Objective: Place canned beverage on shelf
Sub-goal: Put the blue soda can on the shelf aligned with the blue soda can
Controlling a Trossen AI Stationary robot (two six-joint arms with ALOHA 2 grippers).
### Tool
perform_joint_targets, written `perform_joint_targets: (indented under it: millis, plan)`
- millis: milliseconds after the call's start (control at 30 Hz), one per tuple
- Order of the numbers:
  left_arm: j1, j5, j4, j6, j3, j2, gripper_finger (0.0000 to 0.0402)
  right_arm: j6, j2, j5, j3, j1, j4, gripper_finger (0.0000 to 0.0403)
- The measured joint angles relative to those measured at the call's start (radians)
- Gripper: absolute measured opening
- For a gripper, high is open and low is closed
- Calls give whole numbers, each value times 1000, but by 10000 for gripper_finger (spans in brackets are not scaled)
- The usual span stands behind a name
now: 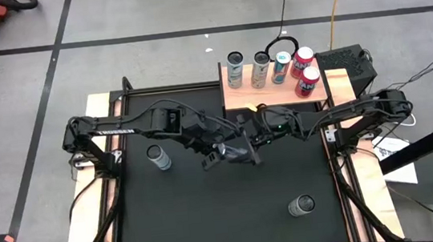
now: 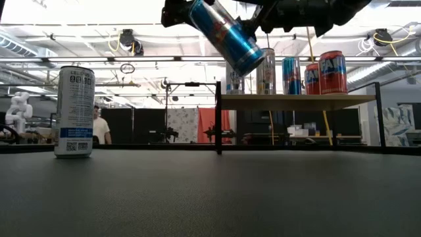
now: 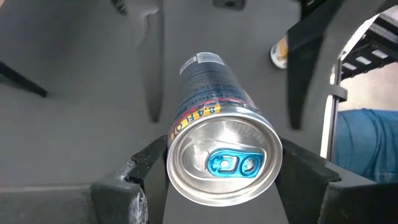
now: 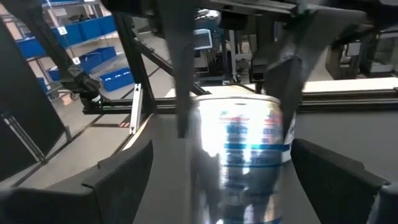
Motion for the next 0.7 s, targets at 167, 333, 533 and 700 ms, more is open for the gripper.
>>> perform_joint_targets:
  millis: [167, 333, 533, 700]
  plan:
    - [0, -5, -12, 0, 0, 0, 224, -8, 0, 0, 10, 0, -20, 364]
    - [0, -8, -17, 0, 0, 0, 224, -8, 2, 0, 10, 2, -18, 364]
    - [0, -8, -17, -1, 0, 0, 224, -8, 2, 0, 10, 4, -38, 364]
    - [0, -8, -14, -2, 0, 0, 224, -8, 12, 0, 10, 4, -35, 364]
